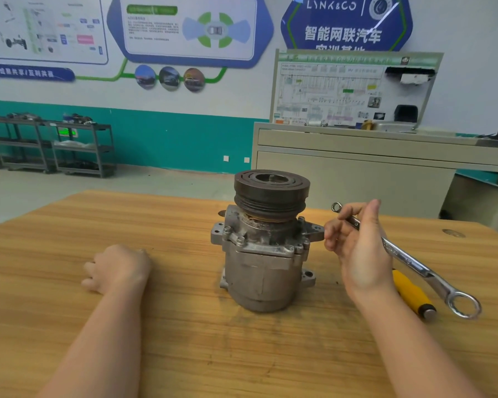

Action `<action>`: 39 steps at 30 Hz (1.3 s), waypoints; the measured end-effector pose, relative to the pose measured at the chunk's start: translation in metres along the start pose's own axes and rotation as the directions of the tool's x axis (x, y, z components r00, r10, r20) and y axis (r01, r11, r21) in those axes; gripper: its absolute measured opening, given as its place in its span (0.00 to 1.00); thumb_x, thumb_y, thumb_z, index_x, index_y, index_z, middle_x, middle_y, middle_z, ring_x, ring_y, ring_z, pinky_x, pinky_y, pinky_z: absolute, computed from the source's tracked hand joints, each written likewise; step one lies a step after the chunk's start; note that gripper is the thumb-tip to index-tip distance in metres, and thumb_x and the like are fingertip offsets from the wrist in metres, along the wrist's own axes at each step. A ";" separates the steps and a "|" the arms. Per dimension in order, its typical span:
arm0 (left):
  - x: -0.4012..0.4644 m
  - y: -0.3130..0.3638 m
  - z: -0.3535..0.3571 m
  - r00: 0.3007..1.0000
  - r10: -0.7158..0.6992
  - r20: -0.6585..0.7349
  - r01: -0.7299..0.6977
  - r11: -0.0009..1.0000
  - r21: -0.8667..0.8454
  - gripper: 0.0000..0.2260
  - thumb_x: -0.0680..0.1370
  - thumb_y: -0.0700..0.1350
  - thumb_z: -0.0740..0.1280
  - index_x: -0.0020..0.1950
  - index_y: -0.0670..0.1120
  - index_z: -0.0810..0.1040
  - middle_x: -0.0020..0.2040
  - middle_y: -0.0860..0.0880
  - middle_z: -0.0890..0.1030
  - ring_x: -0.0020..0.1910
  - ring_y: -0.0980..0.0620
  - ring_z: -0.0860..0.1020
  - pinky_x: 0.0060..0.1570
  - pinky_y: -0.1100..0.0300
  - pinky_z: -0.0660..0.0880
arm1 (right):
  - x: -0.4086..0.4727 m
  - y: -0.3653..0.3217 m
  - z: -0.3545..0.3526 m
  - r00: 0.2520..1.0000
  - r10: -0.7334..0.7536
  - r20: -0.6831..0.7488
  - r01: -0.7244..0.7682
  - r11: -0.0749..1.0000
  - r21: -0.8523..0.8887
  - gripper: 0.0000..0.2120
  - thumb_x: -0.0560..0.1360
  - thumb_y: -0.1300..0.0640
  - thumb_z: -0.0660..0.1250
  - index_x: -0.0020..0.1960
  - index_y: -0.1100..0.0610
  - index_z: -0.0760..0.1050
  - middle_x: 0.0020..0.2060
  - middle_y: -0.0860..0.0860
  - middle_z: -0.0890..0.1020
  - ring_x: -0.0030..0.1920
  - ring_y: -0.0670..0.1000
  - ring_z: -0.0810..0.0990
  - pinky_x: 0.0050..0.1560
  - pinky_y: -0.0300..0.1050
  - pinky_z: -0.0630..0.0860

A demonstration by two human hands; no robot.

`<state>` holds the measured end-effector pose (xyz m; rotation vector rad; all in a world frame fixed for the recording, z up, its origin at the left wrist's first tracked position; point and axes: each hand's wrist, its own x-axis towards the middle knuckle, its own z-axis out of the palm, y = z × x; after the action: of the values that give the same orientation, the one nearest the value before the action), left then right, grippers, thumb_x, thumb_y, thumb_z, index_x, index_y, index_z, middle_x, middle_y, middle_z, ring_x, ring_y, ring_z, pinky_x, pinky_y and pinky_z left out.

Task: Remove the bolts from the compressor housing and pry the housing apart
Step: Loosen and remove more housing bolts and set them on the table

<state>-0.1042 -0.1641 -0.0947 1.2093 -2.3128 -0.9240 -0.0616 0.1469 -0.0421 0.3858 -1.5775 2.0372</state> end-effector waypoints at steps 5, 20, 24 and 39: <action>0.001 -0.003 0.008 0.999 0.016 -0.048 -0.016 1.000 0.012 0.18 0.80 0.49 0.65 0.62 0.36 0.76 0.65 0.36 0.75 0.69 0.39 0.65 0.66 0.48 0.60 | 0.000 -0.001 -0.003 0.988 -0.075 -0.135 0.025 0.939 -0.343 0.31 0.76 0.33 0.43 0.39 0.46 0.81 0.39 0.45 0.79 0.35 0.41 0.71 0.42 0.42 0.68; -0.097 0.051 -0.006 0.532 0.786 0.315 -0.258 0.505 -0.824 0.33 0.74 0.70 0.51 0.71 0.55 0.73 0.67 0.55 0.78 0.68 0.58 0.72 0.70 0.56 0.66 | -0.009 -0.006 0.011 0.934 0.356 -0.030 -0.324 0.880 0.347 0.20 0.67 0.38 0.68 0.36 0.56 0.72 0.21 0.52 0.69 0.19 0.47 0.65 0.19 0.37 0.62; -0.091 0.051 -0.005 0.532 0.776 0.339 -0.114 0.462 -0.880 0.25 0.77 0.62 0.58 0.62 0.48 0.80 0.58 0.49 0.84 0.62 0.49 0.79 0.66 0.51 0.71 | -0.027 -0.003 0.021 0.962 0.272 -0.019 -0.244 0.890 0.385 0.23 0.77 0.45 0.63 0.25 0.53 0.70 0.19 0.50 0.67 0.18 0.47 0.62 0.21 0.39 0.59; -0.090 0.053 -0.002 0.543 0.749 0.381 0.150 0.360 -0.921 0.17 0.77 0.51 0.66 0.58 0.40 0.81 0.55 0.41 0.84 0.57 0.43 0.81 0.58 0.51 0.74 | -0.052 0.006 0.040 0.959 0.097 0.266 -0.139 0.980 0.145 0.21 0.69 0.42 0.65 0.23 0.53 0.72 0.17 0.51 0.69 0.18 0.51 0.65 0.25 0.37 0.57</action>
<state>-0.0830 -0.0683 -0.0582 -0.3297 -1.7322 -2.4194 -0.0256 0.0958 -0.0631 0.6557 -1.6203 2.2930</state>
